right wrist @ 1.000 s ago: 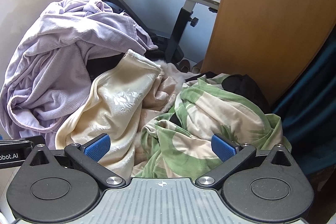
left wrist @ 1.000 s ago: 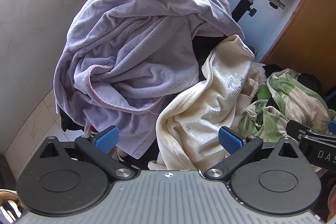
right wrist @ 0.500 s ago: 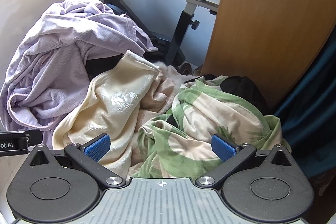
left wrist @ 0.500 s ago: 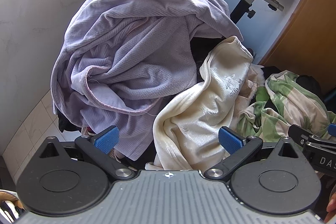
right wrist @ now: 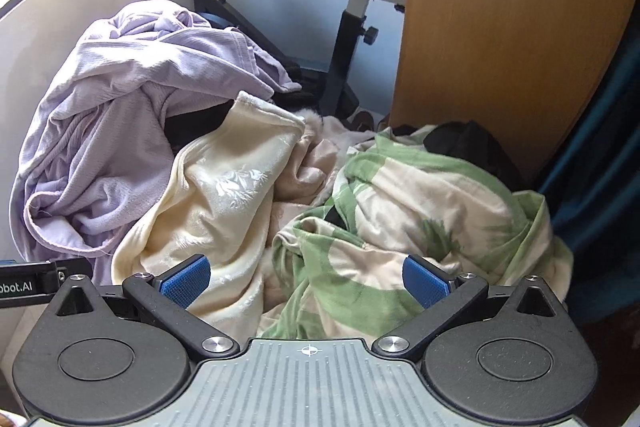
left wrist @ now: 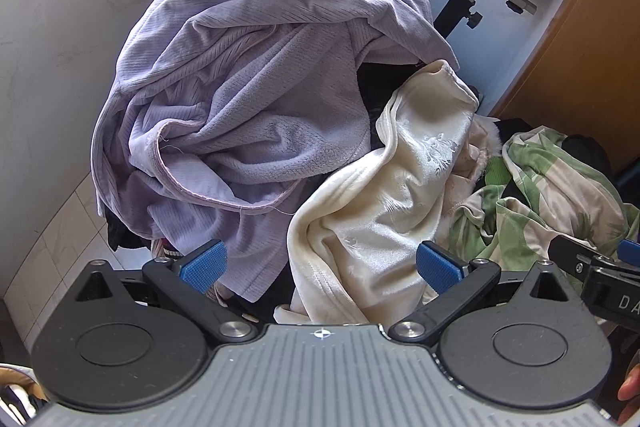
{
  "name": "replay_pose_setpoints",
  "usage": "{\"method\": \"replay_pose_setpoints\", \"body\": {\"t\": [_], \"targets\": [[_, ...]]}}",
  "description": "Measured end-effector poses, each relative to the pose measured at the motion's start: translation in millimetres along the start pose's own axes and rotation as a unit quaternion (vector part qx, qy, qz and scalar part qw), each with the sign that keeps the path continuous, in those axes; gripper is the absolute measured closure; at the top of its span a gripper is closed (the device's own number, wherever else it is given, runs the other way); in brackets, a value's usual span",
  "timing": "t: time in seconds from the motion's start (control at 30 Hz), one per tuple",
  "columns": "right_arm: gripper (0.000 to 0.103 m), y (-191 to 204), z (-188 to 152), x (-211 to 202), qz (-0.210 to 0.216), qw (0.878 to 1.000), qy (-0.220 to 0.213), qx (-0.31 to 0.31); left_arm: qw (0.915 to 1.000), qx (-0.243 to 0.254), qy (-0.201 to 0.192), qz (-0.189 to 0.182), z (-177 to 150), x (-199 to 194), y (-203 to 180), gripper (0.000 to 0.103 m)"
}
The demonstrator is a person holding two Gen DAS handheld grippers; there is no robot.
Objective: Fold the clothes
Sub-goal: 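Move both tools toward the clothes pile, fingers open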
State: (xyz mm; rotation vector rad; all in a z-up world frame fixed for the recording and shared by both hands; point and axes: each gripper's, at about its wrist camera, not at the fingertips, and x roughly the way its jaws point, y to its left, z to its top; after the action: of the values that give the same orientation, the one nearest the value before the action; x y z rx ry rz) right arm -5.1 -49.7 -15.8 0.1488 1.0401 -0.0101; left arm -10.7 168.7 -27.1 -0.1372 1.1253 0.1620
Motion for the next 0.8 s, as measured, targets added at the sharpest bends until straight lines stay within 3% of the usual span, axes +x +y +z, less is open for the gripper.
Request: {"method": "replay_pose_setpoints", "body": {"t": [0.8], "targets": [[0.001, -11.0, -1.1, 13.3, -0.033, 0.999, 0.016, 0.001, 0.9997, 0.019, 0.008, -0.012, 3.3, 4.8, -14.3, 0.000]]}}
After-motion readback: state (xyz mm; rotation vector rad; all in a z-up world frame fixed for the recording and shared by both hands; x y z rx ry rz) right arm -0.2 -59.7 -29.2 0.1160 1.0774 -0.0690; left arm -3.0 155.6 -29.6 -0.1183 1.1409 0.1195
